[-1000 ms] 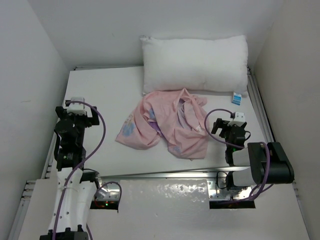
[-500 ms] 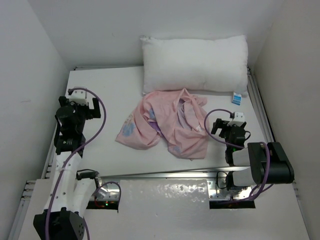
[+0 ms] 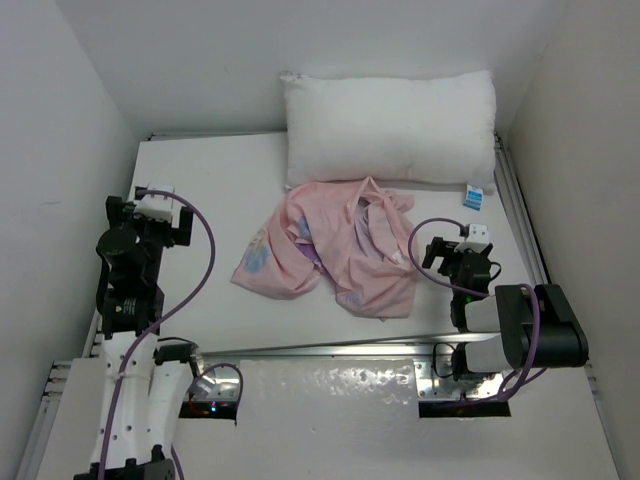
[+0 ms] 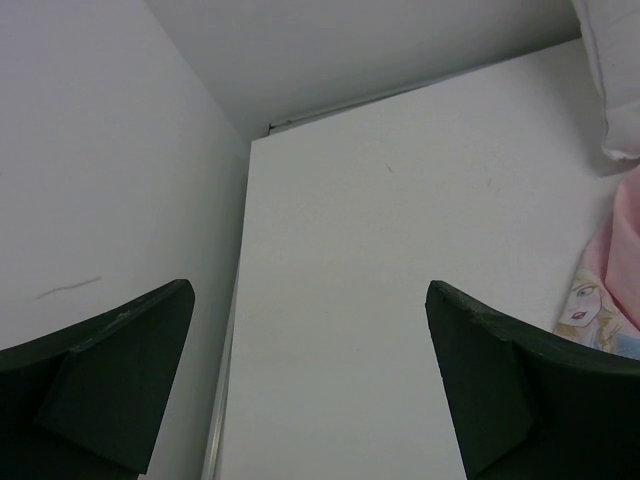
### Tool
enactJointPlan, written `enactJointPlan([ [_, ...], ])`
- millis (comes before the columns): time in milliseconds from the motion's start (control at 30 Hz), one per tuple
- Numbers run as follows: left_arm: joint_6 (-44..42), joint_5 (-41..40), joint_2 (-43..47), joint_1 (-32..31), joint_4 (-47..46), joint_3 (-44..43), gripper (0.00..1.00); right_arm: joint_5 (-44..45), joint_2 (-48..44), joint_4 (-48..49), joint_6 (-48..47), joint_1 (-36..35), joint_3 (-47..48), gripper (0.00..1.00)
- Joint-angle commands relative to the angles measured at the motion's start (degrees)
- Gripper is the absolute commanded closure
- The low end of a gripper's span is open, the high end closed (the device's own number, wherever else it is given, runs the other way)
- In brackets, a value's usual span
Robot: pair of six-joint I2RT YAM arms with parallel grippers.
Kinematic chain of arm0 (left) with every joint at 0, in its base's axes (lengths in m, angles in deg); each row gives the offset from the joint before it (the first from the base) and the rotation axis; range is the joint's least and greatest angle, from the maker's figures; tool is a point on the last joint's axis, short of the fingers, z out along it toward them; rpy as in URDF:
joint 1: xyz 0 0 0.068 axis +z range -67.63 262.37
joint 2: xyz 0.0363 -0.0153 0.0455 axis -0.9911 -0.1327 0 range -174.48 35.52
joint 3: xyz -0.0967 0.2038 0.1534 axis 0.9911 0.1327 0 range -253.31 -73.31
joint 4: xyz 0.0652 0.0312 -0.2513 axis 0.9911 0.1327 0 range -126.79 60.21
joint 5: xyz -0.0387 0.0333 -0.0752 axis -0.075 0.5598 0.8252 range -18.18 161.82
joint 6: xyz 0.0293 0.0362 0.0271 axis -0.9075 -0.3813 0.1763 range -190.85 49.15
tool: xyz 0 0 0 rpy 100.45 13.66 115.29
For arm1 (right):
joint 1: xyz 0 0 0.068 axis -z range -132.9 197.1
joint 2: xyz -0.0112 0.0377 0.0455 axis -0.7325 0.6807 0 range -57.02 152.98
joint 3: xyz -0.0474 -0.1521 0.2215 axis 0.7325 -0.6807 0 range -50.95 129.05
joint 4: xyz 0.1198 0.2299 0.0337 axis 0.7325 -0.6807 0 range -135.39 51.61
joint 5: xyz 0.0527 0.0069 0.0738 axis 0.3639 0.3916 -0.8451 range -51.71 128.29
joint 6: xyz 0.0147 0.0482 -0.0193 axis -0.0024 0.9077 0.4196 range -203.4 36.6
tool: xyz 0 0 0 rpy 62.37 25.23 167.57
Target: Put the pillow into the pillowcase
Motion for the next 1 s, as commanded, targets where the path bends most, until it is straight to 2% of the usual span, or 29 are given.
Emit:
enactJointPlan([
  [0, -0.6, 1.55, 0.18, 0.36, -0.4, -1.63, 0.0, -0.99, -0.29, 2.52, -0.53, -0.29, -3.58, 0.01],
  [200, -0.95, -0.56, 0.09, 0.45, -0.49, -1.72, 0.0, -0.9, -0.46, 2.08, -0.53, -0.29, -3.49, 0.01],
  [967, -1.04, -0.56, 1.67, 0.36, -2.33, 0.3, 0.0, -0.9, -0.46, 2.08, -0.53, -0.29, -3.58, 0.01],
])
